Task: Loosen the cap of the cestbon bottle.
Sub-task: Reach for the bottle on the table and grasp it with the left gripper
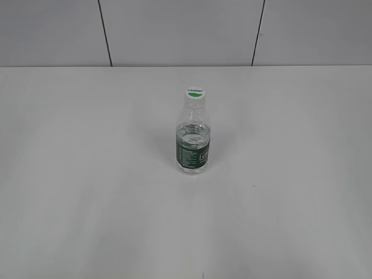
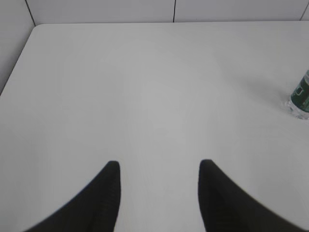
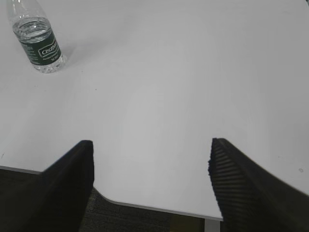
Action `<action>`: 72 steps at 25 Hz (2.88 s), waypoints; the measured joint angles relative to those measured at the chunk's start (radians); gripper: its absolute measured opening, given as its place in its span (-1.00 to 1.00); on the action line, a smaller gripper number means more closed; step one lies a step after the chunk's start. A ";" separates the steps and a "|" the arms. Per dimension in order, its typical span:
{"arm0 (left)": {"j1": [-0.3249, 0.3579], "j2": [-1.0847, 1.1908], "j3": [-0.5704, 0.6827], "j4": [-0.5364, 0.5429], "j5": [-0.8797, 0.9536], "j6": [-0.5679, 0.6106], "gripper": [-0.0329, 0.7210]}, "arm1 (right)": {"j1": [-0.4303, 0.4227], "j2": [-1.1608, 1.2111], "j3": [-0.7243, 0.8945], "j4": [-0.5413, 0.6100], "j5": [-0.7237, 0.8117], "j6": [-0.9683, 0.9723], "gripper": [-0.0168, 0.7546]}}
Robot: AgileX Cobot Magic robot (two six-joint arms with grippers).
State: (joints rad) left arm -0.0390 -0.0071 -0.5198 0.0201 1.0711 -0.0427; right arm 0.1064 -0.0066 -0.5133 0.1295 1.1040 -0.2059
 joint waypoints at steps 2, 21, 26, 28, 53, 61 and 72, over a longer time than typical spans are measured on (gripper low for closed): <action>0.000 0.000 0.000 0.000 0.000 0.000 -0.03 | 0.000 0.000 0.000 0.000 0.000 0.000 0.52; 0.000 0.000 0.000 0.000 0.000 0.000 -0.04 | 0.000 0.000 0.000 0.000 0.000 0.000 0.52; 0.000 0.000 0.000 0.000 0.000 0.000 -0.04 | 0.000 0.000 0.000 0.000 0.000 0.001 0.52; 0.000 0.000 0.000 0.000 0.000 0.000 -0.04 | 0.000 0.000 0.000 0.000 0.000 0.001 0.52; 0.000 0.001 -0.011 -0.020 -0.035 0.000 0.60 | 0.000 0.000 -0.001 0.001 -0.002 0.001 0.52; 0.000 0.105 -0.004 -0.041 -0.346 0.091 0.60 | 0.000 0.000 -0.023 0.002 -0.102 0.001 0.52; 0.000 0.562 0.043 -0.045 -0.946 0.183 0.60 | 0.000 0.000 -0.021 -0.005 -0.190 0.001 0.52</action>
State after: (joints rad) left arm -0.0390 0.5546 -0.4773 -0.0244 0.1254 0.1407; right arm 0.1064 -0.0066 -0.5342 0.1249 0.9143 -0.2050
